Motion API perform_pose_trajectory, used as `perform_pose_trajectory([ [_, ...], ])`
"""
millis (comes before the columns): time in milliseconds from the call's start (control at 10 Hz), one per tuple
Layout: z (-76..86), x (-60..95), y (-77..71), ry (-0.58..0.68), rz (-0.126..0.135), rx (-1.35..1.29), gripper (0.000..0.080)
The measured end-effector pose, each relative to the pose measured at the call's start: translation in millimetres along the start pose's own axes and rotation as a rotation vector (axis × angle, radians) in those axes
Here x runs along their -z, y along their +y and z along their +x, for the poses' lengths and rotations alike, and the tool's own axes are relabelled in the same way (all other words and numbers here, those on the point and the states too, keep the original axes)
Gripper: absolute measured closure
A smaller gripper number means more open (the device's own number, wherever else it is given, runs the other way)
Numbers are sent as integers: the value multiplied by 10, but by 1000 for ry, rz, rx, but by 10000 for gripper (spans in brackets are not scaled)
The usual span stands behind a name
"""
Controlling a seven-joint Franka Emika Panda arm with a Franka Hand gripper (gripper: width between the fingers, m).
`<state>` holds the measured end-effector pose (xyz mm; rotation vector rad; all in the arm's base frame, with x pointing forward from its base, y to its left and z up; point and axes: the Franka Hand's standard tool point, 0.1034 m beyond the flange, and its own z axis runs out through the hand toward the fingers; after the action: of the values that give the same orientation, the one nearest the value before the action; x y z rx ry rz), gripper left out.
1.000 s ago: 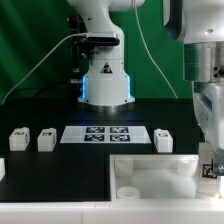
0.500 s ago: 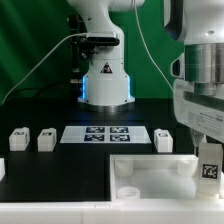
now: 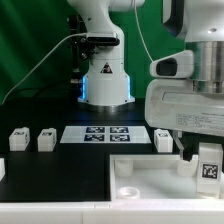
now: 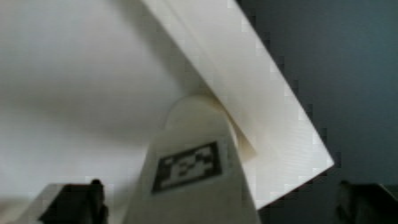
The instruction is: Assemble one leg
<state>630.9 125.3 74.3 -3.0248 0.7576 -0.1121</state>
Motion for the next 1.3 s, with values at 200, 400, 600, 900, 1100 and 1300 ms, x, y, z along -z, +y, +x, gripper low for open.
perform_pose_trajectory([
  [200, 61, 35, -37, 19, -15, 101, 151],
  [400, 56, 30, -32, 17, -15, 60, 247],
  [600, 54, 21, -10, 15, -16, -154, 498],
  [900, 70, 11, 23, -2, -13, -548, 498],
  [1100, 75, 3, 47, -10, -9, -878, 498],
  [1300, 45, -9, 20, -34, 7, -1150, 498],
])
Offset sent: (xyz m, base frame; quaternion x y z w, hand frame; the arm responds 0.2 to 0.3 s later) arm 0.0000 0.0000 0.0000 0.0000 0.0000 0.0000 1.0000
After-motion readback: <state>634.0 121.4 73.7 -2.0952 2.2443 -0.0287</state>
